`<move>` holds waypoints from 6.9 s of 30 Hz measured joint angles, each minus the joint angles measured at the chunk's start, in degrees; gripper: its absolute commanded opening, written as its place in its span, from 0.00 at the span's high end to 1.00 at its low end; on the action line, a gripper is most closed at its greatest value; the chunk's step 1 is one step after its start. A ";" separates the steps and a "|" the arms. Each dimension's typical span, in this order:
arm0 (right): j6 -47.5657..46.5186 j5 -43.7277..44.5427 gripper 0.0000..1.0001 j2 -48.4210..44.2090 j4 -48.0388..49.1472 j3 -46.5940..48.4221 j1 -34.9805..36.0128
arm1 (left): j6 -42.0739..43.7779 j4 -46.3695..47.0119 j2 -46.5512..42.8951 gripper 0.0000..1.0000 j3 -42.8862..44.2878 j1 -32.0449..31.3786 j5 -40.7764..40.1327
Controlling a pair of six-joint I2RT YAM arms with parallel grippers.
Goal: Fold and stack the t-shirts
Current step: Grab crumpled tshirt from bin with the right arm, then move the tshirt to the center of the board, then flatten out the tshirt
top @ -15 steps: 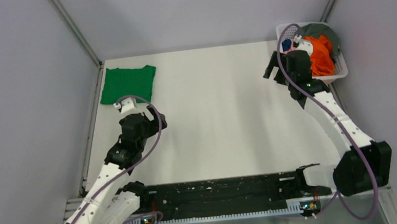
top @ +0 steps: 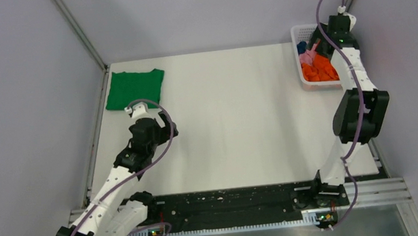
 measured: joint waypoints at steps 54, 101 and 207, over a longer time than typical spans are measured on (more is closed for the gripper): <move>-0.26 -37.81 1.00 -19.39 2.34 20.11 21.57 | 0.11 -0.52 -6.91 0.01 0.76 0.00 1.95; -14.38 -15.10 0.03 -28.22 14.75 -43.08 38.71 | -24.04 -29.05 -2.27 0.22 -8.13 -0.92 14.88; 7.52 8.52 0.07 -8.28 24.37 -29.16 22.08 | 0.76 -12.13 73.61 0.01 75.84 10.84 15.78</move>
